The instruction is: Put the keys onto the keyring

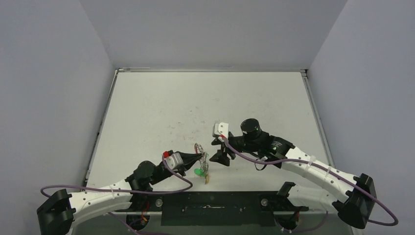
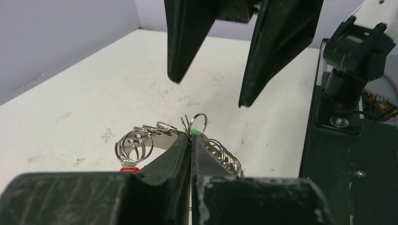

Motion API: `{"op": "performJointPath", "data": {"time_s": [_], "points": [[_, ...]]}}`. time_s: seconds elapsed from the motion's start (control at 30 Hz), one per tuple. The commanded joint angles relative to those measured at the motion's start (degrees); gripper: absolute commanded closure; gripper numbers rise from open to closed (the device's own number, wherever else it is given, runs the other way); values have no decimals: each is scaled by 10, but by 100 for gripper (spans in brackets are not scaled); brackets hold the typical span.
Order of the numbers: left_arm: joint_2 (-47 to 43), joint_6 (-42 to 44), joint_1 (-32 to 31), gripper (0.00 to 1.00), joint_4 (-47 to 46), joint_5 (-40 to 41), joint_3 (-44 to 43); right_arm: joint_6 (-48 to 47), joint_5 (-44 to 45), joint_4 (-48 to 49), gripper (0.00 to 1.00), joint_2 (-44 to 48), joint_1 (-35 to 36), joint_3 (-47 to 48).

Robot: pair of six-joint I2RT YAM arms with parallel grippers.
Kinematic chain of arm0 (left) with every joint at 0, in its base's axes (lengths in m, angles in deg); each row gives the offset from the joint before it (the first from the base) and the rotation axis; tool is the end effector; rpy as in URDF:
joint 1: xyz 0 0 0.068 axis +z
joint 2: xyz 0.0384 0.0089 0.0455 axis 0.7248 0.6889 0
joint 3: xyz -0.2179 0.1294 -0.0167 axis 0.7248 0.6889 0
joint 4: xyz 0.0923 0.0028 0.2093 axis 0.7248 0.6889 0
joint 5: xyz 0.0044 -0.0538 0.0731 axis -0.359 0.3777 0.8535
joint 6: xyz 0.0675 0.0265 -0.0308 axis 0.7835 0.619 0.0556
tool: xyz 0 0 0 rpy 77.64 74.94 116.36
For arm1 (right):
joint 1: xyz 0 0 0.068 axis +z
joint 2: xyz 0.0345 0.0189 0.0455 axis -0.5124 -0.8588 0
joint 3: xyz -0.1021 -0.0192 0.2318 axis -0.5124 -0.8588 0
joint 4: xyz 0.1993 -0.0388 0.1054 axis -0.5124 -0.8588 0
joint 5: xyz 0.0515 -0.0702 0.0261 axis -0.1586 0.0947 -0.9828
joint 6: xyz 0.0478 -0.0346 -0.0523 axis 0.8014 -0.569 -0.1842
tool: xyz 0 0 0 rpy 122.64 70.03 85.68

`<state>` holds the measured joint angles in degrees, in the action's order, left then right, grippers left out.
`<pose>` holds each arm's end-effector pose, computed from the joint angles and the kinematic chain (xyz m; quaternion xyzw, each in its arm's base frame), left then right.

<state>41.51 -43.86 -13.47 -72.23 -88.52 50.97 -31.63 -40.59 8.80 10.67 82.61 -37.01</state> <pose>0.0812 -0.1510 0.2194 0.3539 0.5276 -0.3956 0.6633 0.1120 0.2068 0.2758 -0.5756 0.5996 0.4105 0.3751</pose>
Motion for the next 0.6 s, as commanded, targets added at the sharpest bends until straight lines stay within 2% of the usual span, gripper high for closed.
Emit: {"op": "performJointPath", "data": {"time_s": [0.0, 0.23, 0.37, 0.47, 0.57], "points": [[17, 5, -2, 100, 38, 40, -38, 36, -1, 59, 35, 23, -33, -26], [146, -18, 3, 100, 81, 113, -101, 83, 37, 107, 21, 30, -78, -76], [241, -39, 25, 100, 81, 144, -144, 134, 65, 152, 12, 37, -148, -113], [297, -66, 76, 100, 75, 119, -172, 181, 66, 180, 8, 33, -216, -131], [337, -96, 139, 91, 61, 65, -190, 207, 80, 191, 5, 22, -282, -142]]}}
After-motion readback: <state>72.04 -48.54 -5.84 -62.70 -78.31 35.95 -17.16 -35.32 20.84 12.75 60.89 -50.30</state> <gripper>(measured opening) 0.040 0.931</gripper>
